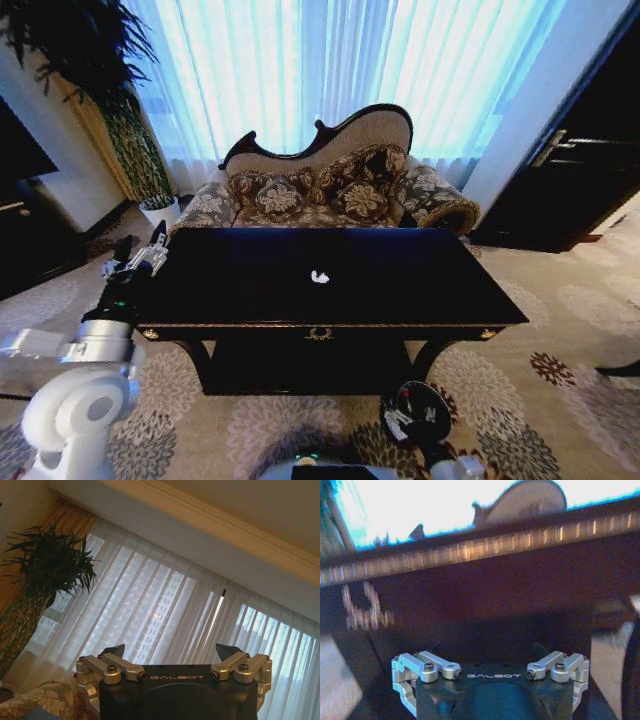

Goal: Move to the front of the table and place the trash on the table into the trash bin.

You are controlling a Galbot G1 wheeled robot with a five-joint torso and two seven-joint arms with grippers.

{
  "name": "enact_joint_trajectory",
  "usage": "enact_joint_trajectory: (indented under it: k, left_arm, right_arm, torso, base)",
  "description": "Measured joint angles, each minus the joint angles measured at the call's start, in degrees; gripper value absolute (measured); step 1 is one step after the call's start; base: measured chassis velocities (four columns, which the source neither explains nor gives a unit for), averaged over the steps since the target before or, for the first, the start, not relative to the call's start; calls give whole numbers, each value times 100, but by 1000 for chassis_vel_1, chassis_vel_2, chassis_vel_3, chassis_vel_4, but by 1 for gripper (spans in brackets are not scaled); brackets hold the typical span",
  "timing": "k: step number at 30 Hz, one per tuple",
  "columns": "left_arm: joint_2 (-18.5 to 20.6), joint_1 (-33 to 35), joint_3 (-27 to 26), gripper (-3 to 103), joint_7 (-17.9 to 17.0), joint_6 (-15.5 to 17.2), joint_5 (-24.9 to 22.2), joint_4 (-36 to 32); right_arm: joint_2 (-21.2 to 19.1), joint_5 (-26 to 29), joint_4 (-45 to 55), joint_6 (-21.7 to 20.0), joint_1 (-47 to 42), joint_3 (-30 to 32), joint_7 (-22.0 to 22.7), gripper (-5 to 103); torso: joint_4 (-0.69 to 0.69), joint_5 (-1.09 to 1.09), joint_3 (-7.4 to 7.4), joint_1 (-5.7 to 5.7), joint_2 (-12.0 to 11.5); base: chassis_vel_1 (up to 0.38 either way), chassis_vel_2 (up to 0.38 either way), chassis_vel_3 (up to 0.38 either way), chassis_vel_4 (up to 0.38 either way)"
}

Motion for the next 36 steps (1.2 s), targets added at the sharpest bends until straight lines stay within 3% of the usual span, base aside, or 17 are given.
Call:
enact_joint_trajectory:
  k: [7, 10, 16, 20, 26, 36]
  left_arm:
    - [-6, 61, -41, 100, -1, 1, 2, 0]
    - [5, 64, -71, 100, -1, 2, -9, 47]
    - [-4, 74, -102, 100, -1, -3, -30, 69]
    - [-42, 69, -39, 100, 13, -16, -77, 113]
    - [-39, 64, -15, 100, 16, -25, -83, 152]
    - [-37, 51, 45, 100, 18, -26, -109, 112]
  right_arm:
    - [-18, 667, 1037, -318, -43, 605, 87, 100]
    - [-52, 1117, 1575, -658, -55, 869, 295, 100]
    - [-93, 1136, 2003, -815, -142, 1005, 394, 100]
    - [-240, 1444, 2705, -1290, 51, 1339, 921, 100]
    - [-507, 1625, 2745, -1715, 683, 1700, 1283, 100]
    - [-663, 1793, 2719, -2316, 1871, 1450, 1683, 100]
  torso:
    - [1, -1, 0, 0, 0]
    - [0, -1, 0, 0, 0]
    - [0, -1, 0, 0, 0]
    - [0, -2, 0, 0, 0]
    - [0, 1, 0, 1, 0]
    - [0, 0, 0, 1, 0]
  base:
    - [0, 0, 0, 0]
    - [0, 0, 0, 0]
    - [0, 0, 0, 0]
    - [0, 0, 0, 0]
    - [0, 0, 0, 0]
    - [0, 0, 0, 0]
